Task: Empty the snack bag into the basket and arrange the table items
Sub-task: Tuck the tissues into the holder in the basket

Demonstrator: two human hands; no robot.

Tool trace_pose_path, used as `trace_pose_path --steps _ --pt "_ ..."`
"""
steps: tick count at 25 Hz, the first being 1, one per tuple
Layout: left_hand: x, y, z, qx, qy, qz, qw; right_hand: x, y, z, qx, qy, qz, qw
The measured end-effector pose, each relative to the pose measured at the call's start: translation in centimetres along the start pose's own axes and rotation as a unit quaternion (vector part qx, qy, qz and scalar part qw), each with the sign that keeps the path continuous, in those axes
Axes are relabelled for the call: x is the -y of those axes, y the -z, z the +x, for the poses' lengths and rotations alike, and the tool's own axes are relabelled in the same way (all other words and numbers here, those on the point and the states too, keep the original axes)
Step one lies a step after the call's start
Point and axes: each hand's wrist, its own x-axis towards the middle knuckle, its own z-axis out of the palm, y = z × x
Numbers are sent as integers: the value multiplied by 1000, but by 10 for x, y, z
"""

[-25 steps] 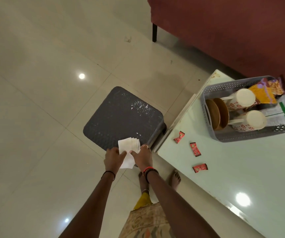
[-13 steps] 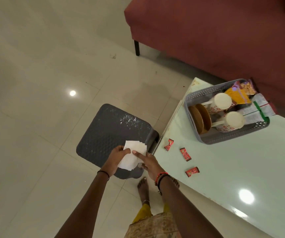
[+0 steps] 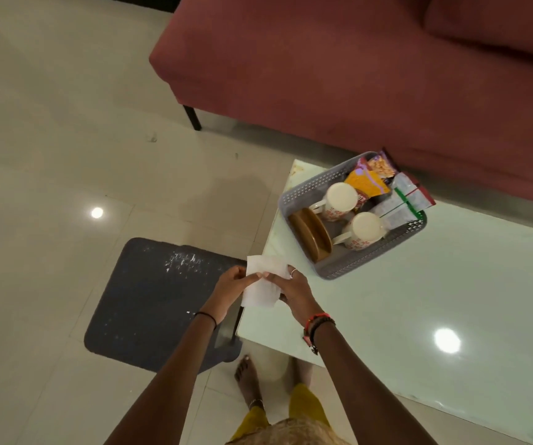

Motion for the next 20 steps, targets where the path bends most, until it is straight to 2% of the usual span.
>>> trace_pose_path --steps 2,5,7,10,15,20 --pt "-17 -24 15 0 -3 -12 1000 24 26 6 -49 32 -31 998" --pt "-42 -58 40 -34 -18 -42 998 56 65 17 -141 83 -142 976" --pt "-55 -76 58 -87 -42 -8 995 70 84 26 -200 123 -206 950" --pt "-71 -90 80 -132 -106 109 980 79 98 43 -241 191 -281 909" --pt "-98 -92 110 -66 -237 263 933 79 95 67 -255 206 -421 846" --pt "-129 -99 130 45 -271 384 882 79 93 75 -274 257 -394 839"
